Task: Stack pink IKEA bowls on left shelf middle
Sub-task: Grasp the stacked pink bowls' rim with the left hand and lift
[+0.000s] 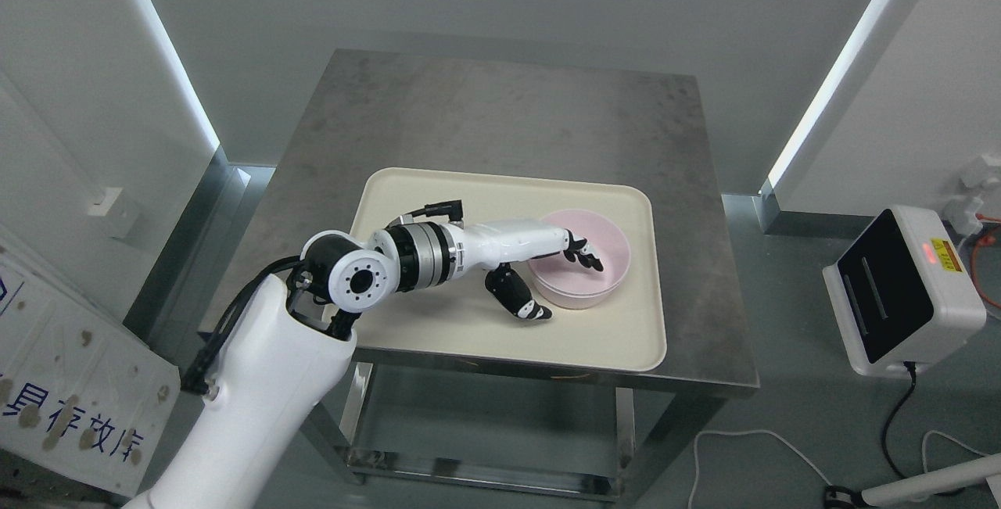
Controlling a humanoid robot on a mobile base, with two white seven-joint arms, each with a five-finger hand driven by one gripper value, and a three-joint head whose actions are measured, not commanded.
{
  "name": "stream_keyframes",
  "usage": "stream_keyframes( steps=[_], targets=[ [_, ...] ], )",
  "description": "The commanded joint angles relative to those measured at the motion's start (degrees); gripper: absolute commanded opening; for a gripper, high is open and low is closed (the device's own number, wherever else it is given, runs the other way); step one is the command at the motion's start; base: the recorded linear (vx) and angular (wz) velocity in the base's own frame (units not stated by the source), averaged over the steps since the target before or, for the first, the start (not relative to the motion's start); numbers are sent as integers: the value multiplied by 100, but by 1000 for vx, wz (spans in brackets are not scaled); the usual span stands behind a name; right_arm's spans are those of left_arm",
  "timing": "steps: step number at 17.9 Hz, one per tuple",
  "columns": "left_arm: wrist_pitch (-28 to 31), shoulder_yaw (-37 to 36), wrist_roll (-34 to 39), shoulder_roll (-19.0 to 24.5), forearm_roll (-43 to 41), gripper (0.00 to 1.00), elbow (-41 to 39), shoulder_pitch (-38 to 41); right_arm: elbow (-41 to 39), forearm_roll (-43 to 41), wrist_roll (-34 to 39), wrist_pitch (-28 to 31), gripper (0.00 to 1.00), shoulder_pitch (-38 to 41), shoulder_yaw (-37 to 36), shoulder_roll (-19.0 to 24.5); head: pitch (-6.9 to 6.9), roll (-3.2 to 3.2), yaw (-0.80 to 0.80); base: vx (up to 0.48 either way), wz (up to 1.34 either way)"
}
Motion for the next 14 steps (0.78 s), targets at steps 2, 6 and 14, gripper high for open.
stream_keyframes(
  steps=[2, 6, 14],
  targets=[
    [-53, -48, -2, -85, -196, 56, -70, 19, -193, 0, 3, -4, 100, 9, -62, -100, 0, 0, 0, 0, 0],
    [-202, -66, 7, -181, -196, 42, -26, 1, -193, 0, 3, -4, 100, 9, -62, -100, 0, 0, 0, 0, 0],
    [-1037, 311, -11, -442, -231, 3, 211, 36, -193, 0, 3, -4, 100, 9, -62, -100, 0, 0, 0, 0, 0]
  ],
)
